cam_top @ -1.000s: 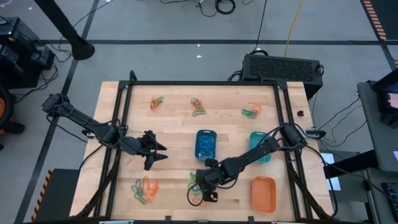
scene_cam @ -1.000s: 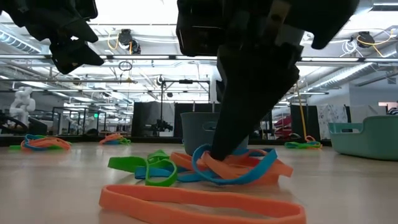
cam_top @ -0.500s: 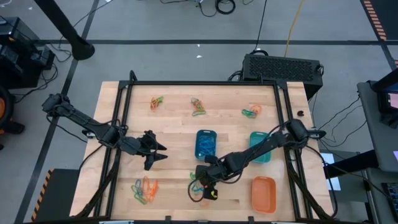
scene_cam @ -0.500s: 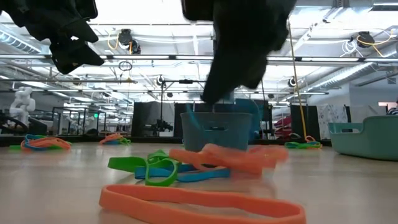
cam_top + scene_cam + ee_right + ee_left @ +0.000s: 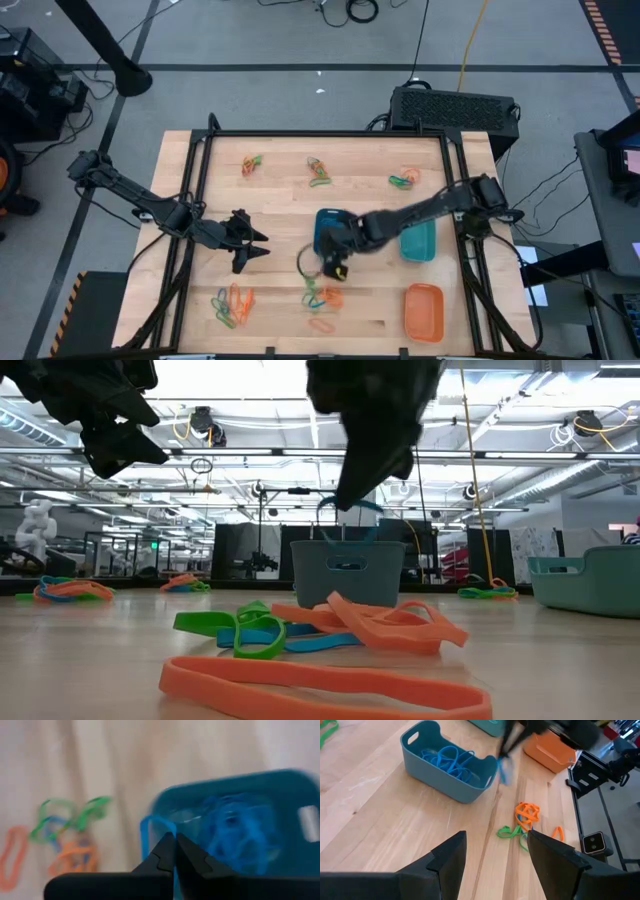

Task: Sort rubber bands into baskets
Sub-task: Put the blue rubberband into the blue bin

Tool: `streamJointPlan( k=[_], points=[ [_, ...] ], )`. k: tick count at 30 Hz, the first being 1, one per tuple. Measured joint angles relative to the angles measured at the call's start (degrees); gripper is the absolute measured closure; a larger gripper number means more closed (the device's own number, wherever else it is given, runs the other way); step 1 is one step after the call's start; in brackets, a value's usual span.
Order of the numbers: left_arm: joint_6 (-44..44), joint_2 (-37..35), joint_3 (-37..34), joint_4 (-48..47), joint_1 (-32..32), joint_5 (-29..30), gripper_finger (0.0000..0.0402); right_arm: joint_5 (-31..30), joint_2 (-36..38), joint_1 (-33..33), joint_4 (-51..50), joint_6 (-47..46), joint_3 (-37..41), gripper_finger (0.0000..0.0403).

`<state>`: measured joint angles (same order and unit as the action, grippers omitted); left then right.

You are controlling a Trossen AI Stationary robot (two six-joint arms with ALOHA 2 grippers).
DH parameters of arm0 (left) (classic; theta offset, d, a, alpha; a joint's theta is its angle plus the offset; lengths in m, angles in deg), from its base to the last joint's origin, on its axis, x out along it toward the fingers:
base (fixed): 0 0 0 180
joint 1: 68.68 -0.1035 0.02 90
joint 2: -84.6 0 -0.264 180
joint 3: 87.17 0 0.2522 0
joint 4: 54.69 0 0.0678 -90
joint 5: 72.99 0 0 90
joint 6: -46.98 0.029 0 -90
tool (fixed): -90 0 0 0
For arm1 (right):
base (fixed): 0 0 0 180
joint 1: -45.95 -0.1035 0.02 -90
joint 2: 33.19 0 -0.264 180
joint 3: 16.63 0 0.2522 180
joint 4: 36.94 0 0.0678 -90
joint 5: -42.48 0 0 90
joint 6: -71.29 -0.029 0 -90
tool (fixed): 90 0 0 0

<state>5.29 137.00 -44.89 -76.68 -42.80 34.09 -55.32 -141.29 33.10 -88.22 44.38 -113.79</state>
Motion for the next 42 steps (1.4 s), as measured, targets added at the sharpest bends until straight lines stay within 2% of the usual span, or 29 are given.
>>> streamJointPlan(
  k=[9, 17, 23, 28, 31, 34, 37, 42],
  points=[
    [-3.78, -0.02, 0.0, 0.22, -0.02, 1.45, 0.0185, 0.69, 0.0, 7.99, -4.35, 0.26, 0.0, 0.0389],
    [-10.2, -0.02, 0.0, 0.23, -0.02, 6.68, 0.0185, 1.61, 0.0, 9.23, -4.53, 7.41, 0.0, 0.0335],
    [-12.88, 0.0, 0.0, 0.71, 0.92, 6.29, 0.0185, 2.23, 0.0, 9.53, -4.9, 12.32, 0.0, 0.0302],
    [-16.5, 0.91, 0.0, 0.83, 2.07, 6.99, 0.0185, 9.93, 0.53, 8.63, -2.18, 13.82, 0.0, 0.0294],
    [-16.4, 2.68, 0.0, 2.0, 2.81, 7.06, 0.0185, 14.95, 0.53, 6.49, 0.84, 12.62, 0.0, 0.0294],
    [-13.93, 5.2, 0.0, 1.77, 3.13, 7.05, 0.0185, 17.1, -0.02, 3.53, 5.23, 12.59, -0.02, 0.0294],
    [-9.83, 7.92, 0.0, 1.76, 3.13, 4.22, 0.0185, 17.02, -1.47, 0.06, 9.2, 12.8, 0.0, 0.0293],
    [-2.25, 11.66, 0.0, 1.75, 3.13, -5.8, 0.0185, 17.12, -5.04, -5.72, 18.08, 14.5, -0.02, 0.0293]
  ],
)
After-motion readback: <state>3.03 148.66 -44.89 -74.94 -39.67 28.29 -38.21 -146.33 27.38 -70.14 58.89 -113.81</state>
